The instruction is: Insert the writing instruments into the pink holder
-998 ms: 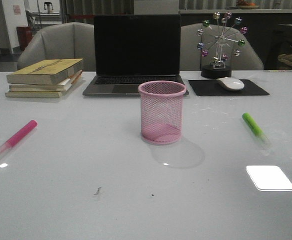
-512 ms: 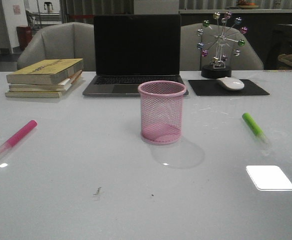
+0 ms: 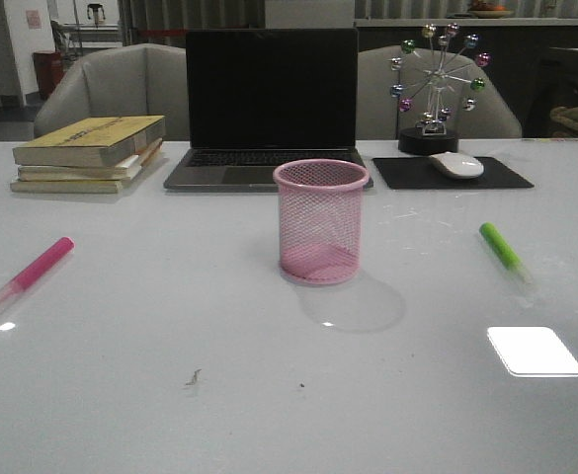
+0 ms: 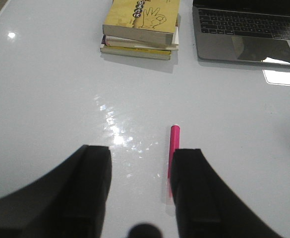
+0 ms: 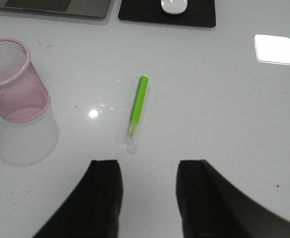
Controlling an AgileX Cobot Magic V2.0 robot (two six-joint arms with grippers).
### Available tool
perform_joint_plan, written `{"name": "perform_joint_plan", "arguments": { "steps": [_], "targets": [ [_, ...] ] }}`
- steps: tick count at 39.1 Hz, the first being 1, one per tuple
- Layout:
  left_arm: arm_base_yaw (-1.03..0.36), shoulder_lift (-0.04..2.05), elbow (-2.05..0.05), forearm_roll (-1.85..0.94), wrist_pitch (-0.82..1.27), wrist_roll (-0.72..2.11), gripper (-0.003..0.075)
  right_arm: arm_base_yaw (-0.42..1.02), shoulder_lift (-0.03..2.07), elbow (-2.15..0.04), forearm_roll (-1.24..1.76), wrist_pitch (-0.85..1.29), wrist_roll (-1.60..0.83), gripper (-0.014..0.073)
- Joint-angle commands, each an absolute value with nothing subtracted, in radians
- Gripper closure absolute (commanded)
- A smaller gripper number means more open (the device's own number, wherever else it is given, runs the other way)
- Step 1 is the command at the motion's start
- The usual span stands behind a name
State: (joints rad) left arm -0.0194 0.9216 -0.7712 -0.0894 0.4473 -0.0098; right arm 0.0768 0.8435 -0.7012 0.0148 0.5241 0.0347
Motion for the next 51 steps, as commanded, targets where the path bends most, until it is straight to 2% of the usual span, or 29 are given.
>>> {"name": "perform_joint_plan", "arguments": {
  "steps": [1,6,28,51],
  "targets": [
    [-0.026,0.916,-0.809,-0.101,0.376,-0.019,0.0348,0.076,0.878,-0.747,0.016,0.469,0.035,0.0195],
    [-0.026,0.916,-0.809,-0.101,0.376,-0.019,0.0348,0.074,0.974,-0.802,0.036,0.519,0.035,0.0195],
    [-0.026,0.916,-0.809,-0.102,0.378,-0.019,0.0348,0.074,1.588,-1.323,0.062,0.682,0.035,0.0195],
    [-0.026,0.916,-0.809,-0.102,0.378,-0.019,0.0348,0.074,1.953,-1.605,0.065,0.748,0.035,0.0195]
  ]
}}
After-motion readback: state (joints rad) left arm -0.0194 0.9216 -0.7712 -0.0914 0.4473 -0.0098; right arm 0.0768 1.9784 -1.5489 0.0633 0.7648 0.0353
